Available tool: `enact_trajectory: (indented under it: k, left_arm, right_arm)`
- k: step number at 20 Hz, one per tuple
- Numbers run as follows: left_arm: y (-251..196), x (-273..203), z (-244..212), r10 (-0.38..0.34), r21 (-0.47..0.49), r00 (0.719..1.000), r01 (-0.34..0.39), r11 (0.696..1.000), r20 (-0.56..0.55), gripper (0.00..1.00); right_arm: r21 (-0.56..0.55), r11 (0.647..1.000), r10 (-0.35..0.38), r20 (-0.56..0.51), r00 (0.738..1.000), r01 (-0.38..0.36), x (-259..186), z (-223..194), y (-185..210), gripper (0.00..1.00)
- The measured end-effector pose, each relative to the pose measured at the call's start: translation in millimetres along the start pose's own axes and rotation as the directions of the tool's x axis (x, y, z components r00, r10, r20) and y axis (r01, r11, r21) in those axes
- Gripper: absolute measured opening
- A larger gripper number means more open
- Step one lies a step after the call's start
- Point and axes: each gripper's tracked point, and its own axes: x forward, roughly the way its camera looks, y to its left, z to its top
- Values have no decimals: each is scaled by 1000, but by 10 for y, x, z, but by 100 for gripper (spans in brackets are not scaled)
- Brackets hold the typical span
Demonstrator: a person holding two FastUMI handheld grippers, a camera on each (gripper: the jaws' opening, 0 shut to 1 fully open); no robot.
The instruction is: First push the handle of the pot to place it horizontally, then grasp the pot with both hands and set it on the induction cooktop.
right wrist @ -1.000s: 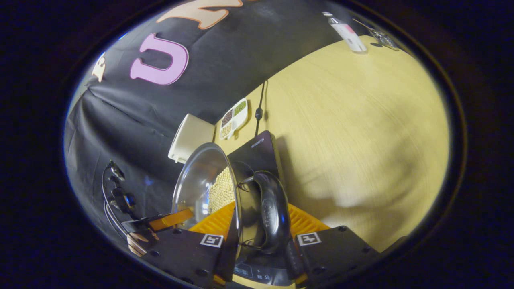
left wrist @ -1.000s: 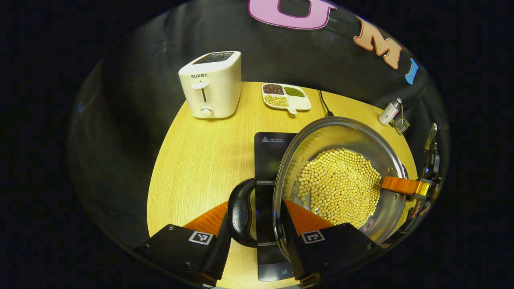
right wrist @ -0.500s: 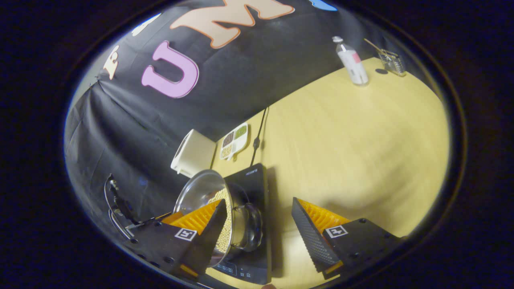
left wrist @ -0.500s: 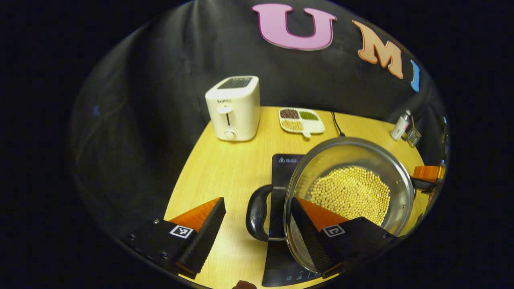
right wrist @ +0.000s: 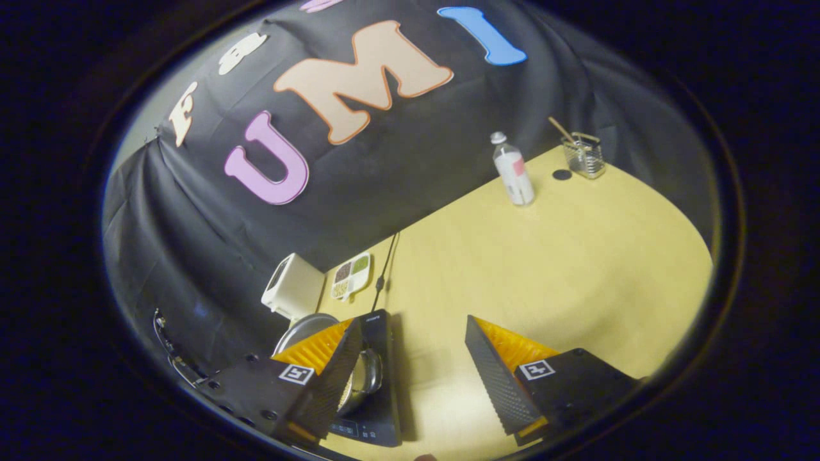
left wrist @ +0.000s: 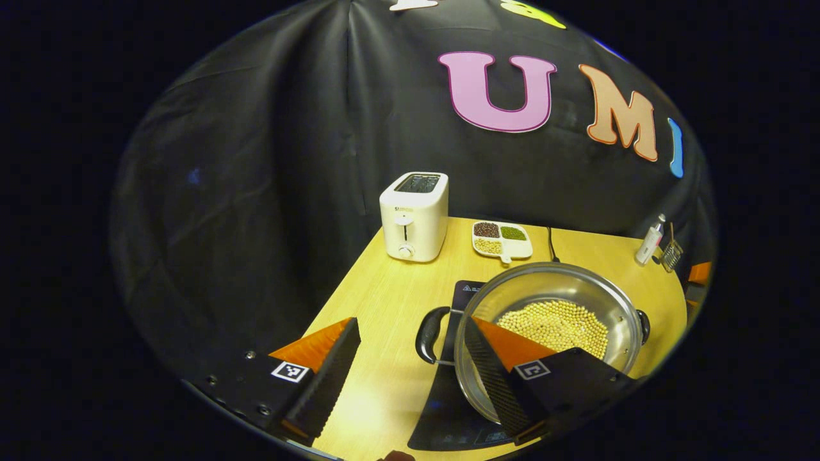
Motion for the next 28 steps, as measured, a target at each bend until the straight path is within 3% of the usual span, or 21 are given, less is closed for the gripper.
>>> enact_trajectory:
  k: [7,15,18,21,24,28]
  left_arm:
    - [-504,-341,-65,-67,-32,998,67,997,3,98]
    - [-1532,-1173,444,-66,-16,978,71,997,200,97]
    - [-2035,-1615,669,-83,-7,955,88,996,283,97]
    - [-2464,-2070,907,-64,31,923,57,998,380,97]
    - [-2934,-2500,1113,-68,81,882,33,996,466,94]
    - [-3257,-2910,1365,-58,106,824,-3,994,563,97]
  right_arm:
    - [-37,996,-77,87,993,81,-545,345,-402,92]
    - [-125,992,42,124,991,-26,-1073,813,-588,92]
    - [-207,977,98,179,979,-60,-1364,1142,-657,92]
    - [-310,948,151,228,962,-75,-1701,1464,-688,92]
    - [-396,915,201,292,935,-73,-2015,1798,-652,92]
    - [-444,892,270,369,890,-87,-2519,2079,-602,92]
